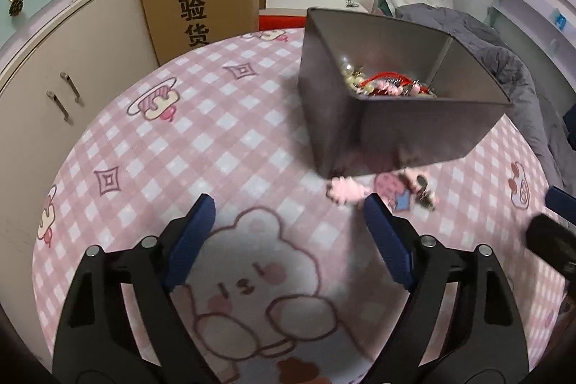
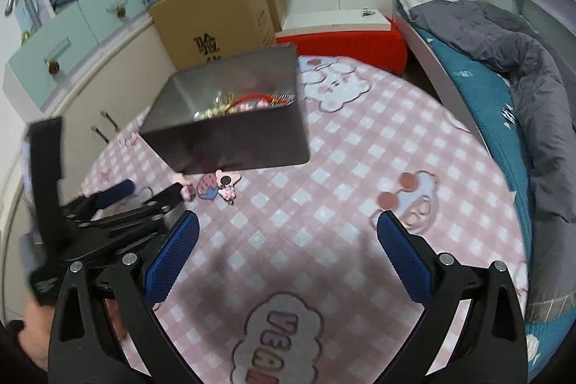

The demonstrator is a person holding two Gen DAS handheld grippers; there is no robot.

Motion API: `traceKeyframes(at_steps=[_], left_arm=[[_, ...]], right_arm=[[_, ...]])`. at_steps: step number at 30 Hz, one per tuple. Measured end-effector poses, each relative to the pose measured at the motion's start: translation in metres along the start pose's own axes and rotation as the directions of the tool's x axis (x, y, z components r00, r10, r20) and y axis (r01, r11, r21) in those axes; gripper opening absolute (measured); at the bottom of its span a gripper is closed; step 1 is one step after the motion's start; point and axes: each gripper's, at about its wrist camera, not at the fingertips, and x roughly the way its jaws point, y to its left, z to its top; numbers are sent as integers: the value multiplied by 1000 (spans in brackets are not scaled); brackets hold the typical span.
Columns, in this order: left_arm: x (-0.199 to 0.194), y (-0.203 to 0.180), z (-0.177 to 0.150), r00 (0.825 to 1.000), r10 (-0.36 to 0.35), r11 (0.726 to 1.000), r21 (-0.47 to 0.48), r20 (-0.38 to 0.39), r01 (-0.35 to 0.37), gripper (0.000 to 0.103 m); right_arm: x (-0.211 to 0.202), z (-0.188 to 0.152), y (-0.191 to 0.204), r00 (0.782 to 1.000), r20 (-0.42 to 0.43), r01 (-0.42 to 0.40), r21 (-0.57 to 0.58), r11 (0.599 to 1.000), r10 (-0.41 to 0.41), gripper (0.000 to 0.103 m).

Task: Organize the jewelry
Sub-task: 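Move both tools back toward the last pink charms beside the box, then grasp a pink keychain charm with the left tool while the right tool grasps a small charm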

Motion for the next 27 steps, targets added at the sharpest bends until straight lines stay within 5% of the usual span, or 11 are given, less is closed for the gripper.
traceKeyframes(at_steps=[10,12,14,19,26,27], left_arm=[[8,-6,7,1000,-17,999,38,-3,17,89],[8,-9,8,1000,-16,998,56,4,15,77],[5,-8,8,1000,-22,997,73,21,20,52],[-1,18,6,997,-79,996,38,25,78,20],[-7,36,-3,993,-112,994,15,34,112,17],[-8,36,-3,993,-116,993,11,34,115,17]], right_arm=[[27,1,7,999,-27,31,-35,999,-32,93],[27,0,4,999,-33,32,-28,999,-33,93],[27,-1,2,999,-33,34,-23,999,-34,93],[32,1,15,999,-33,7,-64,998,-9,84],[56,7,51,1000,-18,-7,-165,986,4,51],[58,6,55,1000,-8,8,-186,983,-9,39]])
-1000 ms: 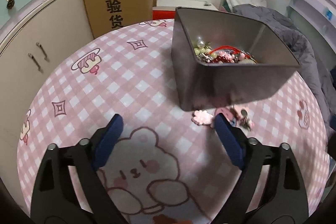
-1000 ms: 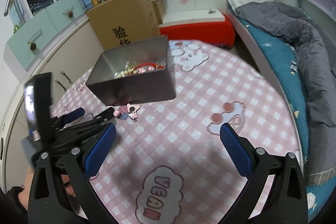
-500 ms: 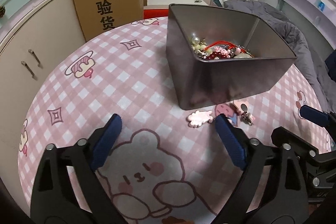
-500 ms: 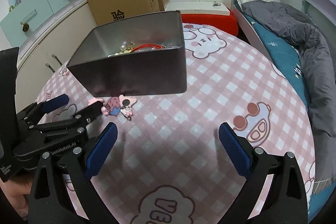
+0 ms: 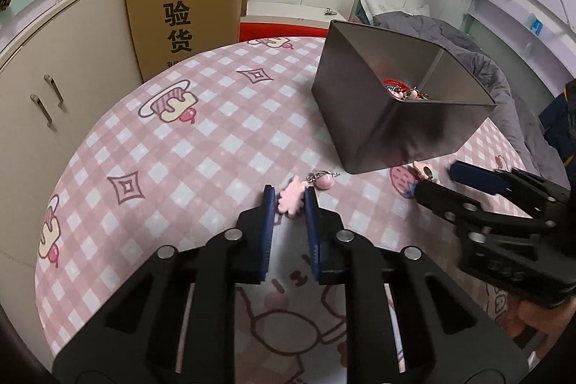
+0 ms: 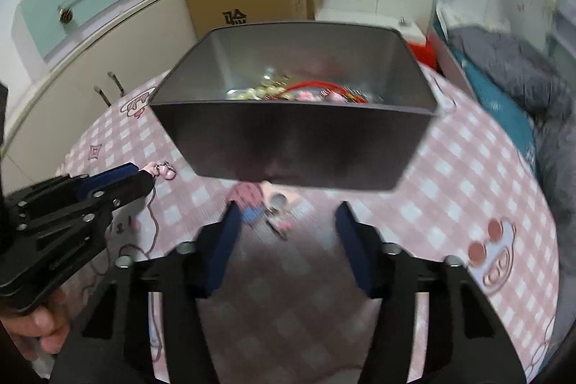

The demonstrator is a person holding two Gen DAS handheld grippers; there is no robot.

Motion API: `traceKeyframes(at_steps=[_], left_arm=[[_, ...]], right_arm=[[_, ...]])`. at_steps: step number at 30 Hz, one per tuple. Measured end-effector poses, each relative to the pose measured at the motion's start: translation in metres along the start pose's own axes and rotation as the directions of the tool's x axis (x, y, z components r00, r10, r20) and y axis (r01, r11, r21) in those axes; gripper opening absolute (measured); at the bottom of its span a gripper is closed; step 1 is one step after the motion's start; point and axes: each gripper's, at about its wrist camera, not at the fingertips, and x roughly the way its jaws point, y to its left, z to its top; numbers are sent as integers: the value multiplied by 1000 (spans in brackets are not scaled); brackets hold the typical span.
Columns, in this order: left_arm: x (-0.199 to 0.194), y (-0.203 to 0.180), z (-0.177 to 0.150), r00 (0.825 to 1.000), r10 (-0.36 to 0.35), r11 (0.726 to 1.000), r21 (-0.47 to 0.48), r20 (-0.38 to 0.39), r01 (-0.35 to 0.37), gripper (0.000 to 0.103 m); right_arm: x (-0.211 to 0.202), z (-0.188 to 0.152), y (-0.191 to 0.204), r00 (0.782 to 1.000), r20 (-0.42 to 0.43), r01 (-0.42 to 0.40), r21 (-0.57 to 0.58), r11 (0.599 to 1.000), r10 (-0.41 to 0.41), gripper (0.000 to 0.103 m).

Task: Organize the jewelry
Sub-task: 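Grasp a pink keychain charm with the left tool while the right tool grasps a small charm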

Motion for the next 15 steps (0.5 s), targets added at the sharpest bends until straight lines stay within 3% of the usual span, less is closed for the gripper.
traceKeyframes(at_steps=[3,12,15], left_arm=[[-2,1,-3,1000,-11,1000,-4,3,11,17],[-5,5,-5,999,-52,999,-1,0,52,13],[-3,3,-5,999,-33,999,16,-1,33,13]], right_arm=[[-3,-5,3,1000,10,-5,-4,1000,5,13],[-35,-16,-13,995,42,-93,82,992,90,11],[-43,-14,-12,994,46,-98,71,993,95,11]])
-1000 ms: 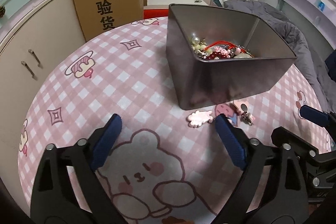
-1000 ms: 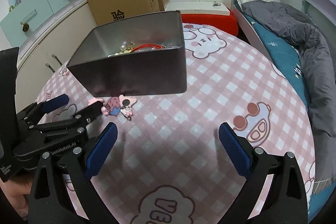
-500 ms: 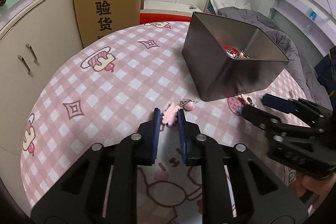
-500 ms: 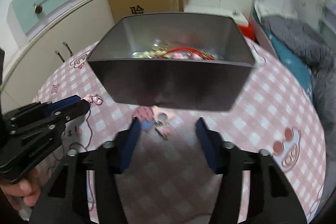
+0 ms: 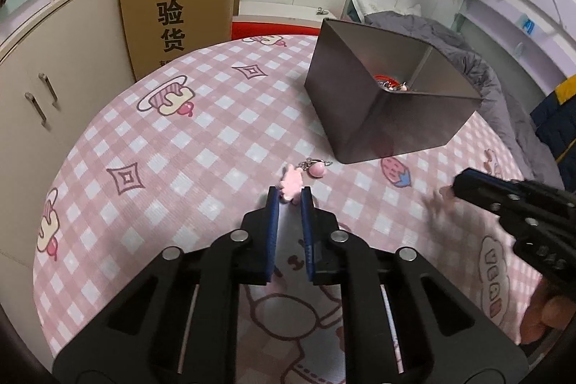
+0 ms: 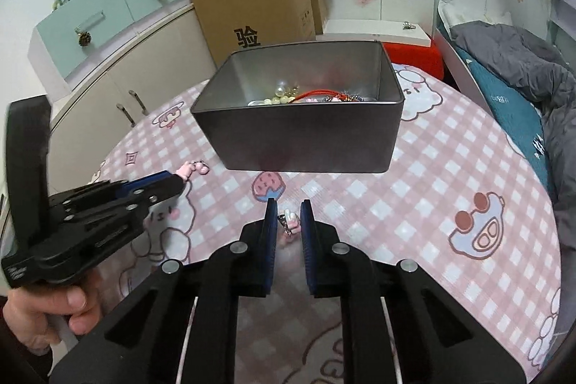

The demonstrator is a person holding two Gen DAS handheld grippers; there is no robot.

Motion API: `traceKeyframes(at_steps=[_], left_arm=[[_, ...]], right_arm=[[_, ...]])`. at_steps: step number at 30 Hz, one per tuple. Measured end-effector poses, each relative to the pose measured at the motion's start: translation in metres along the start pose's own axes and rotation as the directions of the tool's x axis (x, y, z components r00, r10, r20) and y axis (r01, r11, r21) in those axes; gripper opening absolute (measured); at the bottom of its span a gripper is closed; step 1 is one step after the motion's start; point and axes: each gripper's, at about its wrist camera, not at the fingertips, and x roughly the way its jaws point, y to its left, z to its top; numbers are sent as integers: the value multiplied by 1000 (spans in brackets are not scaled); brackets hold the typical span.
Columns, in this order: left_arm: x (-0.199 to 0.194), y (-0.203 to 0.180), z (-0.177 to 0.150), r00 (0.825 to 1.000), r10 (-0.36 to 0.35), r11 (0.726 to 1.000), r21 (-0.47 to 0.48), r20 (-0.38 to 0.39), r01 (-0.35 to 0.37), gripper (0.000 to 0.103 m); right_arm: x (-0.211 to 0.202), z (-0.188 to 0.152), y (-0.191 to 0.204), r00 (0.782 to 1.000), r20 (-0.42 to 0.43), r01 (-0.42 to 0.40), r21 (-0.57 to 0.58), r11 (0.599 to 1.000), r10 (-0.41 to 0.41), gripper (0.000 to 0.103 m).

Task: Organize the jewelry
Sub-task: 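Grasp a pink keychain charm with the left tool while the right tool grasps a small charm, then carry both charms into the grey box and open both tools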

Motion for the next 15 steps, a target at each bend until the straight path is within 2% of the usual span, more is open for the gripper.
traceKeyframes(at_steps=[1,3,4,5,7,10,11,12,14,15], left_arm=[[0,0,1,1000,5,1000,1,1,-5,14],[4,-3,5,1000,16,1000,25,-10,-15,30],[5,-7,8,1000,13,999,46,-13,-13,66],[4,-11,10,999,51,996,69,4,-51,92],[4,-14,14,997,73,993,91,25,-75,92],[12,-11,17,998,70,994,86,-1,-69,91],[16,-9,18,999,44,996,77,-22,-43,77],[18,-8,18,999,44,996,78,-27,-42,73],[19,-9,20,998,53,992,115,-21,-51,36],[19,-11,21,999,49,990,137,-23,-46,27]], right_arm=[[-1,0,0,1000,-1,3,-3,1000,-3,11],[1,0,1,1000,-6,5,0,1000,-5,11],[1,-1,1,1000,-10,6,1,1000,-6,11],[2,-1,2,1000,-13,7,0,1000,-7,11],[1,-3,0,1000,-17,4,0,1000,-4,11],[0,-5,0,1000,-20,5,3,1000,-5,11],[-1,-6,0,1000,-20,6,3,1000,-6,11],[-2,-8,-1,1000,-20,7,4,1000,-7,11],[-4,-10,-4,1000,-21,6,8,1000,-5,11],[-5,-10,-4,1000,-21,6,9,1000,-6,11]])
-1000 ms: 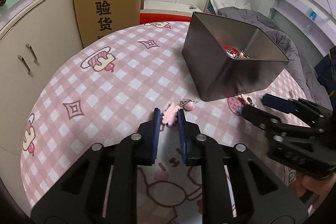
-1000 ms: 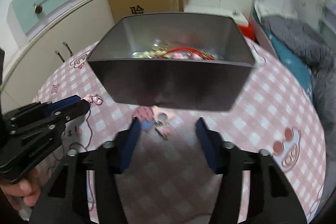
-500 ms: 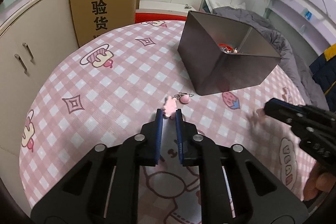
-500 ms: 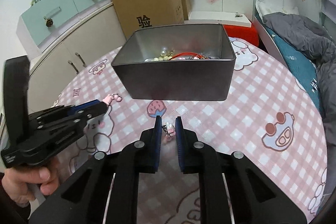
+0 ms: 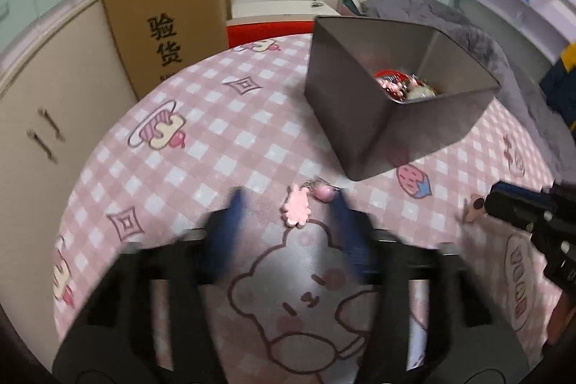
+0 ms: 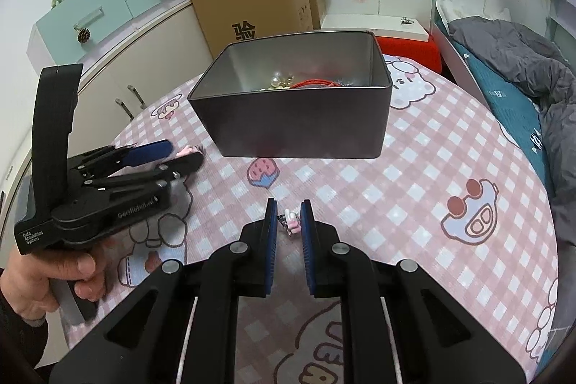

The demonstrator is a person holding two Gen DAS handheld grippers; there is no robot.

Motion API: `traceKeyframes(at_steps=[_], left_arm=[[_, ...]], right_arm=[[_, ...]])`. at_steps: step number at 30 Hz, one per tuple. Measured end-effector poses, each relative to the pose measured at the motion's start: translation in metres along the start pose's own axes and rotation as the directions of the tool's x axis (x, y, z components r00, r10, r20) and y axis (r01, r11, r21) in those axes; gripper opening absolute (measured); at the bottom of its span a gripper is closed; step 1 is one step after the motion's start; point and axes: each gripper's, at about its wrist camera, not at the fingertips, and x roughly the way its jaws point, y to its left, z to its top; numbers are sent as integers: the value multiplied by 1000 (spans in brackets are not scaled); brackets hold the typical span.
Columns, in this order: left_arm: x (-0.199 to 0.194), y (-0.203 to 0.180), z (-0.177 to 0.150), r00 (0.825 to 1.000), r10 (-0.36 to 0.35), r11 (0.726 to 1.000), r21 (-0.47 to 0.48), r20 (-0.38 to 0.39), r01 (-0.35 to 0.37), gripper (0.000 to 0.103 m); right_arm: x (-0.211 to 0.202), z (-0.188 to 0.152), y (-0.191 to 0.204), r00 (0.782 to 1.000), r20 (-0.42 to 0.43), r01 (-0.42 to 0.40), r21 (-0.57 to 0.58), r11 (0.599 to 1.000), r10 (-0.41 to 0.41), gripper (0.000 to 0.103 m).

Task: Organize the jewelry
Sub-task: 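Carry both charms into the grey box and open both tools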

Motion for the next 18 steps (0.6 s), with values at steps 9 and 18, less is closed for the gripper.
traceKeyframes(at_steps=[9,18], left_arm=[[-29,9,-4,995,-96,994,-43,25,97,15],[-101,7,32,971,-158,985,-47,181,169,15]], right_arm=[[-18,9,1,999,29,-30,-27,999,31,11],[-75,61,4,980,170,-96,-63,993,106,11]])
